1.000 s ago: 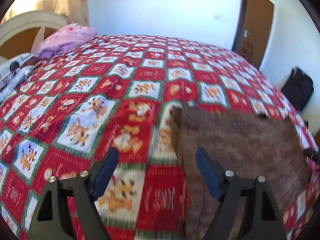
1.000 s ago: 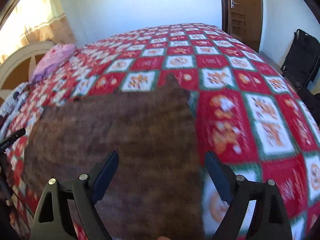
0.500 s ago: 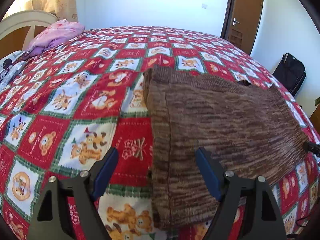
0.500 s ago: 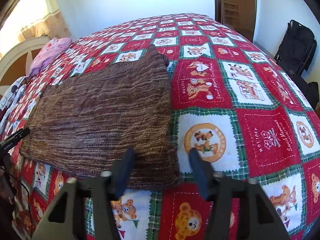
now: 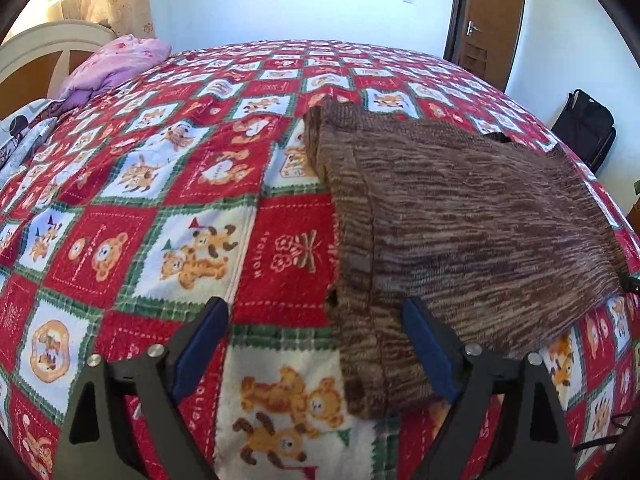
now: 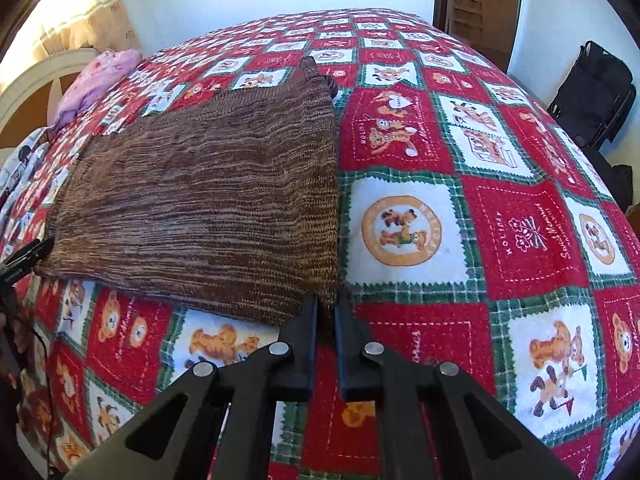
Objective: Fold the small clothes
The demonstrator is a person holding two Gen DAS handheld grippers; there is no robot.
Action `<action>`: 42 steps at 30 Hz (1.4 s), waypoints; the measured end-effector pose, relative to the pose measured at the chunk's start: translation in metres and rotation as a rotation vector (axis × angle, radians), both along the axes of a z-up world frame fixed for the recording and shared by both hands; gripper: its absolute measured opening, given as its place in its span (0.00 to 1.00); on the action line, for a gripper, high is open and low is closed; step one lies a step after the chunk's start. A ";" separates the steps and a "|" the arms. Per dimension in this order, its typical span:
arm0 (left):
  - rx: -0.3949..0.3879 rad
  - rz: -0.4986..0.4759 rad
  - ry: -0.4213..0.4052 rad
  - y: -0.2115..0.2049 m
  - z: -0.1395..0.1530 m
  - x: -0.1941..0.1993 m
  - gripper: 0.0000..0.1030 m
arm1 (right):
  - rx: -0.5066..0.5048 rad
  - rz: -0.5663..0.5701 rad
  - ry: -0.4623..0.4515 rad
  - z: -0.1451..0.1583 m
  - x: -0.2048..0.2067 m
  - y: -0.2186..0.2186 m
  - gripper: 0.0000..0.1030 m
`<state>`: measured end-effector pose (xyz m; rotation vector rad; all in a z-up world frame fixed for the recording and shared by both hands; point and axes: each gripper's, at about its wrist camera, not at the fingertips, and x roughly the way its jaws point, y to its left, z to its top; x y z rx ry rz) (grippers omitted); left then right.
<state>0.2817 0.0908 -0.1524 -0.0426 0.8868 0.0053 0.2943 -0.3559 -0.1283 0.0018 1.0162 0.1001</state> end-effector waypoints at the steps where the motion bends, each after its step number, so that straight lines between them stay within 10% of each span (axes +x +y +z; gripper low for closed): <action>1: 0.002 -0.001 -0.001 0.000 0.001 -0.001 0.88 | -0.012 0.006 -0.005 0.002 0.000 0.002 0.07; 4: 0.007 0.013 -0.022 0.002 0.009 -0.007 0.88 | -0.040 -0.007 -0.069 0.021 -0.004 0.012 0.16; 6: -0.004 0.025 -0.050 0.004 0.017 -0.010 0.88 | -0.056 0.010 -0.115 0.034 -0.007 0.024 0.74; 7: -0.007 0.027 -0.061 0.004 0.021 -0.010 0.88 | -0.039 0.034 -0.149 0.042 -0.009 0.033 0.77; 23: 0.044 0.021 -0.019 -0.014 0.002 0.000 0.94 | -0.112 0.282 -0.080 -0.017 0.002 0.195 0.63; 30: 0.034 0.023 -0.020 -0.015 0.001 -0.001 0.98 | -0.088 0.352 -0.059 -0.007 -0.013 0.188 0.63; 36: 0.016 0.031 -0.018 -0.014 -0.002 -0.003 1.00 | -0.055 0.141 -0.165 0.023 0.021 0.125 0.63; 42: 0.013 0.031 -0.017 -0.013 -0.002 -0.004 1.00 | -0.024 0.001 -0.041 -0.011 0.039 0.073 0.63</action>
